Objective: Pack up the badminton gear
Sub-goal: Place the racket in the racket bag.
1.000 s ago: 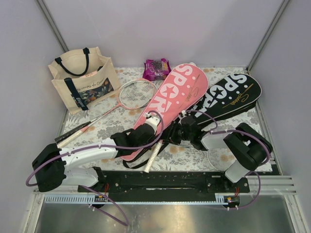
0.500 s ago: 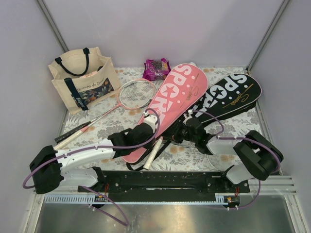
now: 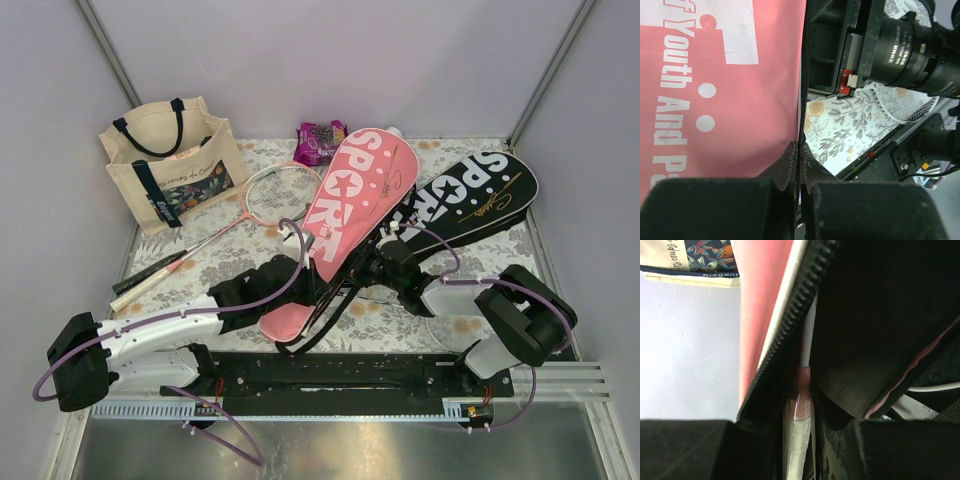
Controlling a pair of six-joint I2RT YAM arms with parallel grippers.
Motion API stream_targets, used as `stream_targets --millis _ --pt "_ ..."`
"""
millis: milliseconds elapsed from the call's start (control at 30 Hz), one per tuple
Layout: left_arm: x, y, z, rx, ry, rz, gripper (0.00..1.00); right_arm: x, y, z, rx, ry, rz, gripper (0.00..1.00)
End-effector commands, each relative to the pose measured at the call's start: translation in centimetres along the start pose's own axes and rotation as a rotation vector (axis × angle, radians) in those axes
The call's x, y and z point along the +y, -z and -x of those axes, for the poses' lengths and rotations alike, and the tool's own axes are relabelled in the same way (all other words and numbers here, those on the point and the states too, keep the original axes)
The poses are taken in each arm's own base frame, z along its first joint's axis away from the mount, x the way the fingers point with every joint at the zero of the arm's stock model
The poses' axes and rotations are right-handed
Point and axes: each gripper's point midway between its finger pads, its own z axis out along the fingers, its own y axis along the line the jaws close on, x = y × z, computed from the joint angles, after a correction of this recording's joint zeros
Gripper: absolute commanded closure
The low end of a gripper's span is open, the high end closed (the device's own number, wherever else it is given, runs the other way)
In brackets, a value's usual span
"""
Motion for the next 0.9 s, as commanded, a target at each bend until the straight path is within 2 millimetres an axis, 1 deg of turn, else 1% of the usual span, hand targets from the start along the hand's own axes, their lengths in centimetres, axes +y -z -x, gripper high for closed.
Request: stream_targets --millis 0,133,200,333,467,500,600,633,700,733,767,800,833,867 --pt "-3.1 0.5 0.8 -0.025 0.109 -0.139 1.0 5.6 -1.2 3.8 -0.162 -0.008 0.167 0.85" --pt "-4.0 0.4 1.3 -0.055 0.16 -0.187 1.0 5.2 -1.6 3.9 -0.179 -0.094 0.23 0.85" --pt "-3.8 0.0 1.0 -0.044 0.16 -0.169 1.0 5.2 -1.9 3.8 -0.177 -0.1 0.248 0.84" --pt "-2.9 -0.5 0.6 -0.052 0.162 -0.14 1.0 5.0 -2.6 3.1 -0.14 -0.085 0.246 0.74" --pt "-2.2 -1.2 -0.4 -0.024 0.172 -0.103 1.0 2.6 -2.7 2.5 -0.12 -0.09 0.171 0.68" --pt "-2.1 -1.3 -0.4 -0.021 0.172 -0.091 0.98 2.2 -2.6 2.2 -0.113 -0.094 0.157 0.66" --pt "-1.9 -1.2 0.1 -0.021 0.151 -0.064 0.73 1.0 -1.6 1.6 -0.095 -0.076 0.118 0.56" --pt "-1.8 -1.1 0.3 -0.027 0.143 -0.054 0.63 0.7 -1.3 1.3 -0.08 -0.063 0.093 0.52" --pt "-1.4 -0.7 1.0 -0.041 0.115 -0.024 0.49 -0.1 -0.9 0.7 -0.042 -0.024 0.014 0.47" --pt "-1.1 -0.5 1.4 -0.053 0.101 -0.002 0.44 -0.6 -0.7 0.4 -0.022 -0.005 -0.029 0.45" --pt "-1.0 -0.2 2.0 -0.066 0.086 0.014 0.4 -1.7 -0.3 -0.1 0.004 0.008 -0.099 0.44" --pt "-0.7 0.2 2.7 -0.081 0.064 0.034 0.37 -2.2 0.2 -0.1 0.011 0.014 -0.131 0.44" --pt "-0.6 0.5 3.3 -0.093 0.04 0.051 0.35 -2.2 0.7 0.0 0.005 0.023 -0.139 0.44" --pt "-0.2 0.9 3.7 -0.097 0.01 0.077 0.34 -2.7 1.4 0.0 -0.003 0.027 -0.16 0.44"
